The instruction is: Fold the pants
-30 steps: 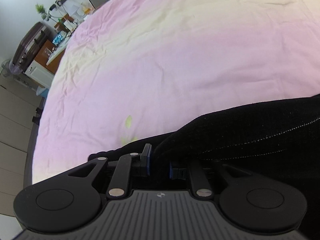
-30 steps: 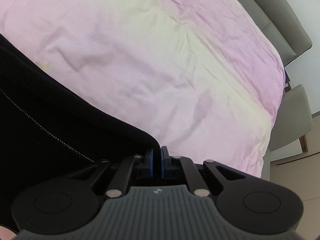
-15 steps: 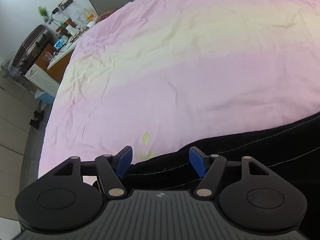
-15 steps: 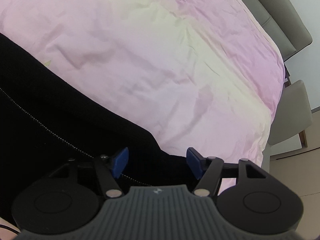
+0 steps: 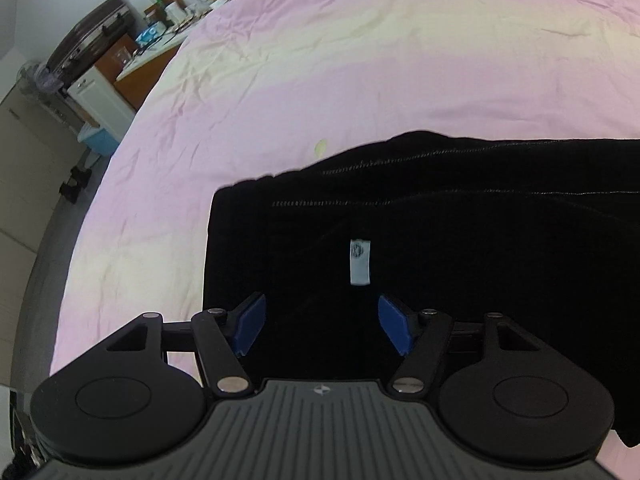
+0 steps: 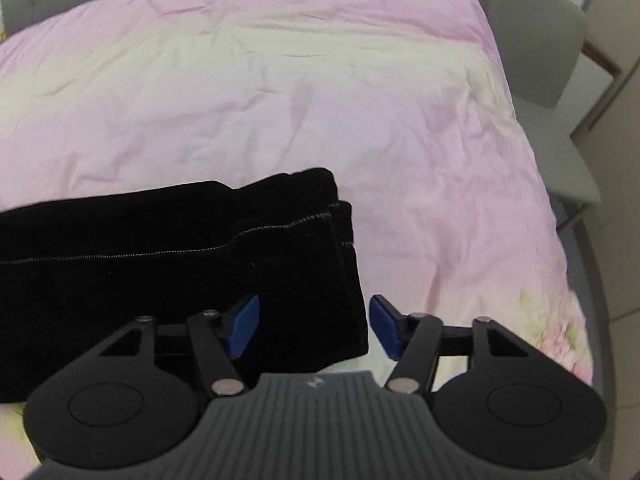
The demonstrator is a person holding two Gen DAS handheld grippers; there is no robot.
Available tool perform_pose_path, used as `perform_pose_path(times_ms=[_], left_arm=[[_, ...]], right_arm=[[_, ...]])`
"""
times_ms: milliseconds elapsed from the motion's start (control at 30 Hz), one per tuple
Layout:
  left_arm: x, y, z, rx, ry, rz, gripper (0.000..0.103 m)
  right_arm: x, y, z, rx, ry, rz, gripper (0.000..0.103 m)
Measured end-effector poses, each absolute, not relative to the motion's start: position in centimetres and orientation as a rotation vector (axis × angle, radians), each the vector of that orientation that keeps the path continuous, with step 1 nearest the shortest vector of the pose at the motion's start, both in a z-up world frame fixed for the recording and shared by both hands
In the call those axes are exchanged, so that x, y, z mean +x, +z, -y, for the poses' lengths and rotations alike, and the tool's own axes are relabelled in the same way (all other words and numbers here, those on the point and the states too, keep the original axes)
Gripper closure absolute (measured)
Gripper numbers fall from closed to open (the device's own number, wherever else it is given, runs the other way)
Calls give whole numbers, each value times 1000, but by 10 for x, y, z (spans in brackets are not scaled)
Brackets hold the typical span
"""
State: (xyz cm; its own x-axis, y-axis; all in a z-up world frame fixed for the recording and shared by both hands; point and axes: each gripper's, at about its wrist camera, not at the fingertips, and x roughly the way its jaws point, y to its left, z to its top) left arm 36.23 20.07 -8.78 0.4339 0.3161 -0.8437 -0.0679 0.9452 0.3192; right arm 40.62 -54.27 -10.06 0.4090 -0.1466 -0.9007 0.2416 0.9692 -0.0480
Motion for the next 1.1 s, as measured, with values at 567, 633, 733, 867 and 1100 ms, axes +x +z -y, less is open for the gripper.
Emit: perform_pose_path(times_ms=[567,633,733,867,1100], left_arm=[[299,-98,-287,-225,434,-1067,28],[292,-102,-305,-374,421,-1068,28],[285,-117,-323,-524,445,-1046,23],[278,-148,-341,-748,446,-979,10],[287,-165,-347,-920,490,-823,30]], right_arm=[[405,-160,570,362,-406,-1053,88],[409,-161,561,302,-412,-1062,87],[405,-156,556,260,-413,-1063,82],[380,-151,565,373,-447,-1046,58],[356,-180,565,724,-443,-956,48]])
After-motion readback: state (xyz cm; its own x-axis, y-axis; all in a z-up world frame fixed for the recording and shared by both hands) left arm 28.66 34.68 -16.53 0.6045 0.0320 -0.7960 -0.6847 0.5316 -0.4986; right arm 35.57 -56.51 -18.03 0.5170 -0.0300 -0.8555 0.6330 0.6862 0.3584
